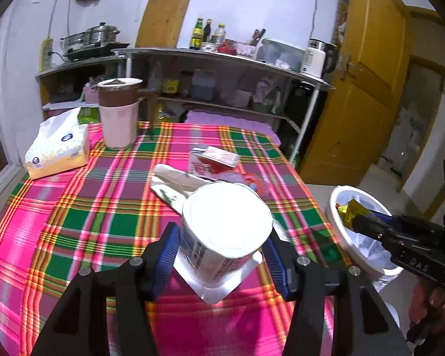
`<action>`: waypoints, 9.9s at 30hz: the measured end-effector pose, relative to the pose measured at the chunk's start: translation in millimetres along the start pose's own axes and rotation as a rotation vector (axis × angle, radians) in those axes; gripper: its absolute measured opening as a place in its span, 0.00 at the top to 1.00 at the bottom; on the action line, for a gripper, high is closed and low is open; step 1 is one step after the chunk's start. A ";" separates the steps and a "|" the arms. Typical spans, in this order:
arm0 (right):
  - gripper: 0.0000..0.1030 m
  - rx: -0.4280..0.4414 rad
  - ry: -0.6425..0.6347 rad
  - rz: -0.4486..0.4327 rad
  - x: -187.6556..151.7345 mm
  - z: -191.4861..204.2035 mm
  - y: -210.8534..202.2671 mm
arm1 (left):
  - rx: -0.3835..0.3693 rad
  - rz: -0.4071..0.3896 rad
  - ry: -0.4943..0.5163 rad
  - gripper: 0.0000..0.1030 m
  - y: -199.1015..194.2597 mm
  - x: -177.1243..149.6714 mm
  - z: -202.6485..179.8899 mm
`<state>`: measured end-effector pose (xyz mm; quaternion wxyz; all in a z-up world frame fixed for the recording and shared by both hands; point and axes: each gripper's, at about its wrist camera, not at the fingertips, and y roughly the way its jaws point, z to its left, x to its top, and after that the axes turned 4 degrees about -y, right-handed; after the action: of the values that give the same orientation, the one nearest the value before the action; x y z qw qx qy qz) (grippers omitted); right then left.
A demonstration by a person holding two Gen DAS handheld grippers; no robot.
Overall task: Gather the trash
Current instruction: 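Carry the cup and snack bag over the bin and release both, then move both open tools back over the table, then grasp the striped paper wrapper with the left tool while the right tool grasps the clear plastic bag, then carry the wrapper and plastic bag over the white bin with both tools, then open both tools to drop the wrapper and plastic bag into the bin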
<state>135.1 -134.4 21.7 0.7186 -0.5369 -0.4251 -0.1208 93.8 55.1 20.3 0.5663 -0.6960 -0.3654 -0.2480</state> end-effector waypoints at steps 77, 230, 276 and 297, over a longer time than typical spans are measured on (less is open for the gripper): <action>0.55 -0.235 0.326 0.038 -82.2 -154.5 -61.4 | -0.393 0.198 0.273 0.45 101.1 -16.0 -224.3; 0.81 -0.031 0.133 -0.044 -48.2 -30.6 -74.4 | -0.150 0.052 0.136 0.77 -22.9 -25.1 -99.8; 0.81 -0.188 0.338 0.061 -84.2 -153.4 -50.7 | -0.315 0.224 0.317 0.76 98.8 -27.5 -228.3; 0.74 -0.198 0.336 0.088 -85.8 -156.7 -44.1 | -0.354 0.273 0.306 0.71 112.8 -31.3 -235.2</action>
<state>130.4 -313.1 -22.1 0.7277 -0.5953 -0.2616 -0.2182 179.9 -190.4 -16.4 0.5125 -0.7815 -0.1292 -0.3315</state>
